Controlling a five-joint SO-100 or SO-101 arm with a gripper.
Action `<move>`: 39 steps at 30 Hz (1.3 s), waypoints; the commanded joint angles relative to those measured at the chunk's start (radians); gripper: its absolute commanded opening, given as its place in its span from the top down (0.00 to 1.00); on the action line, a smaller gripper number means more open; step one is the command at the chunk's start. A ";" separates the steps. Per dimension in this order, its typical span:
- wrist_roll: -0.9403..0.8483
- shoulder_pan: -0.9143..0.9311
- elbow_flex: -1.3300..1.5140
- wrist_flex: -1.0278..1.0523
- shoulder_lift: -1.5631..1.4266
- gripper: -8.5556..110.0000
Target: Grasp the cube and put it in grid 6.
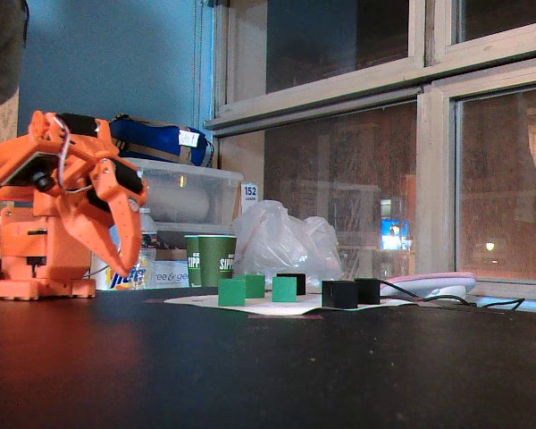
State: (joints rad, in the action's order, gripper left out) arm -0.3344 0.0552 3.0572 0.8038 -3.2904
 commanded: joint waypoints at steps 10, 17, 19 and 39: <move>0.264 0.008 0.074 -0.064 -0.011 0.93; 0.299 0.011 0.074 -0.014 -0.012 0.93; 0.305 0.025 0.074 -0.012 -0.012 0.93; 0.305 0.026 0.074 -0.012 -0.012 0.93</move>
State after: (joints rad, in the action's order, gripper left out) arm -0.0291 0.0767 3.0588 0.7839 -3.2981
